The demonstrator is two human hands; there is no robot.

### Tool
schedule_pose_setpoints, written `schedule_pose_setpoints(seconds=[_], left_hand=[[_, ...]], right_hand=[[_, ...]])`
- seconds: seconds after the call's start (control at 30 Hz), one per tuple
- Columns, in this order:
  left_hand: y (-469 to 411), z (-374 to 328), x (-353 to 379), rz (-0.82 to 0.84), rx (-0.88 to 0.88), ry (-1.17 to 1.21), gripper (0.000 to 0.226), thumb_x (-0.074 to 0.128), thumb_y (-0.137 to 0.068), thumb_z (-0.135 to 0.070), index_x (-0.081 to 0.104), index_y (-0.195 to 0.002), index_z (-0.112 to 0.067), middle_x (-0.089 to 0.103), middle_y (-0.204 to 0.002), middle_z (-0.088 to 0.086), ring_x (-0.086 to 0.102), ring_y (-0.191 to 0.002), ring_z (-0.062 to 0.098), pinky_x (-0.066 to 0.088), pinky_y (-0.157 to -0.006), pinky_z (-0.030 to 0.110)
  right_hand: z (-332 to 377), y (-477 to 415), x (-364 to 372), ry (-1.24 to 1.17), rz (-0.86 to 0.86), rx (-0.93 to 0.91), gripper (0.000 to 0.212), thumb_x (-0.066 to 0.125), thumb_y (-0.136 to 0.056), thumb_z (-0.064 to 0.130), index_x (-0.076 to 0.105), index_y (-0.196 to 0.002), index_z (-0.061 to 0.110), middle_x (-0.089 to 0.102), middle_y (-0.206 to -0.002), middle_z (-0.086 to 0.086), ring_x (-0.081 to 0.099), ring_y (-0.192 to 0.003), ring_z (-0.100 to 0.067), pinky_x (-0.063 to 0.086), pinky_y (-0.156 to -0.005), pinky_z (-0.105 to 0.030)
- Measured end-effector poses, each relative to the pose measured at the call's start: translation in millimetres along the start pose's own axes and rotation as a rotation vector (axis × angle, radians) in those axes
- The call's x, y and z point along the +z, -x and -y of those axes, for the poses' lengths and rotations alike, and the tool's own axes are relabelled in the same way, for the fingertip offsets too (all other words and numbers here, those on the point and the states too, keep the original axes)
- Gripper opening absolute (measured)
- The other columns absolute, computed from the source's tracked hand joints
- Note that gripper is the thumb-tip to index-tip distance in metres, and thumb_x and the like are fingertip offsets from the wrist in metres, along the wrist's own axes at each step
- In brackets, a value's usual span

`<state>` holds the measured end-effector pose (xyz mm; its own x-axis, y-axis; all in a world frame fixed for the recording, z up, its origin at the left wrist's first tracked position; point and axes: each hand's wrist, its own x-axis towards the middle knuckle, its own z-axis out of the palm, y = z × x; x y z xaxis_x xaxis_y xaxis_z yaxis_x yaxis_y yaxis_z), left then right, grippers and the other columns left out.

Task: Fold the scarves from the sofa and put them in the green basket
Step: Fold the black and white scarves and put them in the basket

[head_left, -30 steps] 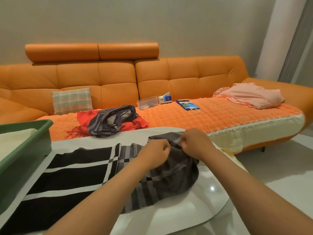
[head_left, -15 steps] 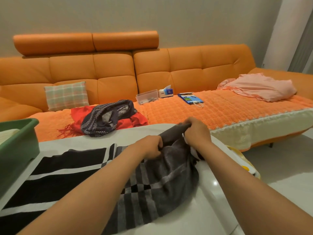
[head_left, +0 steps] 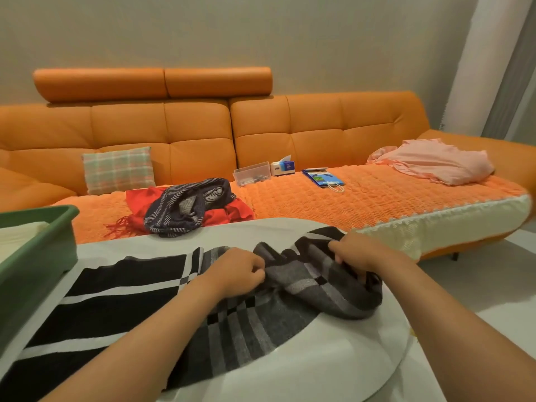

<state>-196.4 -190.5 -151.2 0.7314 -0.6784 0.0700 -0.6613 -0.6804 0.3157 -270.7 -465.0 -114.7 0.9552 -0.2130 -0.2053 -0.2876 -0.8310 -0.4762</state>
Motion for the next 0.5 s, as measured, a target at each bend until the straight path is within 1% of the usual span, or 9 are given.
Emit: schedule_pose_setpoints(seconds=[0.07,0.1,0.13,0.17,0.23,0.3,0.37,0.43,0.5], left_hand=[[-7.3,-5.7,-1.3,-0.046,-0.069,0.017,0.016,0.044,-0.097,-0.028,0.054,-0.085,-0.031,0.068,-0.078,-0.007,0.063,-0.074,0.012,0.052,-0.075,0.035],[-11.9,-8.2,-1.1,-0.074,-0.101,0.022,0.009,0.045,-0.099,-0.027,0.052,-0.096,-0.031,0.069,-0.087,-0.005,0.063,-0.08,0.014,0.053,-0.079,0.038],[-17.0,-9.4,0.0,-0.093,-0.131,0.028,0.01,0.048,-0.1,-0.026,0.051,-0.109,-0.029,0.069,-0.099,-0.002,0.063,-0.089,0.017,0.052,-0.083,0.039],[-21.5,-11.0,0.5,-0.098,-0.157,0.024,0.024,0.052,-0.099,-0.025,0.048,-0.123,-0.027,0.066,-0.112,0.001,0.062,-0.099,0.02,0.051,-0.089,0.039],[-28.7,-12.0,0.7,-0.062,-0.175,0.007,0.045,0.057,-0.096,-0.024,0.045,-0.14,-0.024,0.057,-0.133,0.001,0.056,-0.119,0.023,0.047,-0.1,0.039],[-34.1,-12.4,-1.5,-0.027,-0.155,-0.084,0.038,0.058,-0.094,-0.026,0.059,-0.133,-0.027,0.061,-0.131,-0.003,0.056,-0.119,0.02,0.048,-0.099,0.039],[-38.7,-11.6,-4.5,-0.089,-0.16,-0.13,0.024,0.058,-0.093,-0.026,0.071,-0.113,-0.03,0.069,-0.116,-0.006,0.062,-0.106,0.018,0.052,-0.09,0.037],[-44.4,-11.3,-9.7,-0.235,-0.17,-0.076,0.018,0.058,-0.091,-0.024,0.073,-0.102,-0.026,0.069,-0.106,-0.004,0.064,-0.097,0.02,0.053,-0.083,0.035],[-53.3,-11.6,-18.1,-0.369,-0.201,0.061,0.016,0.056,-0.093,-0.021,0.07,-0.101,-0.022,0.067,-0.101,0.0,0.064,-0.088,0.023,0.052,-0.076,0.034]], right_hand=[[14.3,2.6,2.0,0.283,-0.199,-0.036,0.053,0.047,-0.092,0.063,0.067,-0.079,0.015,0.066,-0.074,-0.003,0.063,-0.07,-0.02,0.05,-0.065,-0.032],[22.6,4.1,4.8,0.329,-0.262,-0.075,0.056,0.049,-0.087,0.072,0.067,-0.088,0.019,0.068,-0.083,-0.001,0.062,-0.077,-0.017,0.049,-0.066,-0.031],[29.1,3.7,8.0,0.317,-0.266,-0.093,0.062,0.051,-0.08,0.08,0.065,-0.102,0.024,0.069,-0.095,0.001,0.062,-0.086,-0.017,0.05,-0.071,-0.032],[35.6,4.3,9.6,0.298,-0.212,-0.1,0.073,0.054,-0.073,0.084,0.06,-0.12,0.028,0.067,-0.112,0.001,0.062,-0.098,-0.019,0.051,-0.078,-0.034],[42.0,4.2,15.3,0.345,-0.034,-0.087,0.092,0.066,-0.068,0.077,0.042,-0.145,0.032,0.055,-0.137,0.002,0.056,-0.119,-0.023,0.05,-0.092,-0.038],[40.1,-0.4,20.4,0.385,0.063,-0.085,0.071,0.074,-0.077,0.048,0.048,-0.142,0.034,0.055,-0.139,0.004,0.055,-0.12,-0.022,0.05,-0.096,-0.038],[35.4,-8.1,20.4,0.324,0.016,-0.074,0.042,0.066,-0.083,0.022,0.064,-0.123,0.033,0.063,-0.126,0.002,0.059,-0.109,-0.022,0.054,-0.091,-0.039],[31.9,-14.0,15.1,0.149,-0.184,-0.05,0.032,0.058,-0.084,0.014,0.068,-0.111,0.027,0.066,-0.114,0.0,0.06,-0.098,-0.021,0.053,-0.082,-0.036],[31.8,-17.0,5.3,-0.161,-0.487,-0.038,0.029,0.054,-0.09,0.011,0.065,-0.114,0.021,0.066,-0.113,-0.002,0.057,-0.096,-0.021,0.045,-0.078,-0.03]])
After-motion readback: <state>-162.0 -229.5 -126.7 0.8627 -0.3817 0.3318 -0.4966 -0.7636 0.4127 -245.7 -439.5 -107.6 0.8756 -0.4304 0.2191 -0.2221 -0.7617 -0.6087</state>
